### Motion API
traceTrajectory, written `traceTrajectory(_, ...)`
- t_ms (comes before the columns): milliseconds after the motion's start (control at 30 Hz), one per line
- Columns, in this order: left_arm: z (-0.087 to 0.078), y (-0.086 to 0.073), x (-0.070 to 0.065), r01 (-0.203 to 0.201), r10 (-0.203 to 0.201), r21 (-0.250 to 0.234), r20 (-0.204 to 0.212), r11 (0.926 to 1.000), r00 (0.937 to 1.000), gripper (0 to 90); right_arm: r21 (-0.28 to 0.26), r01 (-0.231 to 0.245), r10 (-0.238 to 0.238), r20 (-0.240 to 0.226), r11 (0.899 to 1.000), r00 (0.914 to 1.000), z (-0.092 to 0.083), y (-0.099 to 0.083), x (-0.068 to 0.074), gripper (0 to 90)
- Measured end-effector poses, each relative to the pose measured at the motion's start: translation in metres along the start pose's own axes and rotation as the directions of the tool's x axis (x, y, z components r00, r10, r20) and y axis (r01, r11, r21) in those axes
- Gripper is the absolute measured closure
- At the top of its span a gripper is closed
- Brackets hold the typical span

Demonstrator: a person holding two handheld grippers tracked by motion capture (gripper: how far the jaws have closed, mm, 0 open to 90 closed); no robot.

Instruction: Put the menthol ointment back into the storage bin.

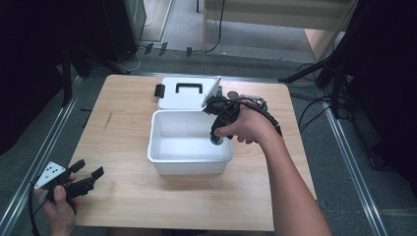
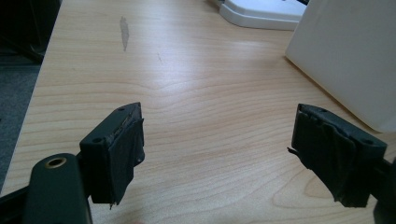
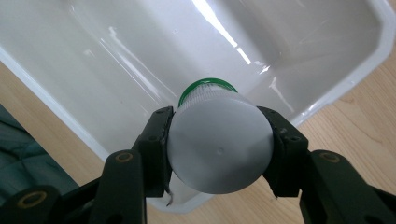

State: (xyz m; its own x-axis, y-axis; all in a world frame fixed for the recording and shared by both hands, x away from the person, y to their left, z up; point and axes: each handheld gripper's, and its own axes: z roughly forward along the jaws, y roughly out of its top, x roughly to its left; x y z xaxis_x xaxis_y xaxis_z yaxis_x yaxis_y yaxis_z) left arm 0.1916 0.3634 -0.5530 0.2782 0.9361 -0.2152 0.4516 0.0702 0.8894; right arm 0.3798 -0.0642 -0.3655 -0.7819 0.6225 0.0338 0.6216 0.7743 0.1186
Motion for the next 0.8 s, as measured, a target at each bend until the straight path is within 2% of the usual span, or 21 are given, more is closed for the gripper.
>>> traceTrajectory(100, 0.0, 0.0, 0.0, 0.0, 0.0, 0.0, 0.0, 1.0, 1.0, 17.9, 0.003, 0.023, -0.023, 0.003, 1.0, 0.9997, 0.004, 0.0, 0.0, 51.5)
traceTrajectory(133, 0.0, 0.0, 0.0, 0.0, 0.0, 0.0, 0.0, 1.0, 1.0, 17.9, -0.003, 0.064, -0.064, 0.011, 0.998, 0.9979, 0.009, 0.0, 0.001, 51.5)
traceTrajectory(167, 0.0, 0.0, 0.0, 0.0, 0.0, 0.0, 0.0, 1.0, 1.0, 17.9, -0.002, 0.08, -0.08, 0.013, 0.997, 0.9968, 0.011, 0.0, 0.002, 51.5)
traceTrajectory(333, 0.0, 0.0, 0.0, 0.0, 0.0, -0.002, -0.002, 1.0, 1.0, 17.9, -0.006, 0.188, -0.188, 0.033, 0.982, 0.9816, 0.024, 0.001, 0.005, 51.5)
traceTrajectory(367, 0.0, 0.0, 0.0, 0.0, 0.0, -0.002, -0.002, 1.0, 1.0, 17.9, -0.006, 0.188, -0.188, 0.033, 0.982, 0.9816, 0.024, 0.001, 0.005, 51.5)
traceTrajectory(400, 0.0, 0.0, 0.0, 0.001, -0.001, -0.003, -0.002, 1.0, 1.0, 17.9, -0.011, 0.214, -0.213, 0.038, 0.977, 0.9762, 0.03, 0.002, 0.006, 51.5)
traceTrajectory(500, 0.0, 0.0, 0.0, 0.001, -0.001, -0.003, -0.003, 1.0, 1.0, 17.9, -0.014, 0.219, -0.219, 0.035, 0.976, 0.9752, 0.034, 0.003, 0.007, 51.5)
traceTrajectory(667, 0.0, 0.0, 0.0, 0.0, 0.0, 0.0, -0.001, 1.0, 1.0, 17.9, 0.005, 0.248, -0.248, 0.044, 0.969, 0.9678, 0.048, 0.005, 0.011, 51.5)
traceTrajectory(800, 0.0, 0.0, 0.0, -0.001, 0.001, 0.001, 0.0, 1.0, 1.0, 17.9, 0.01, 0.254, -0.254, 0.036, 0.967, 0.9666, 0.056, 0.007, 0.013, 51.5)
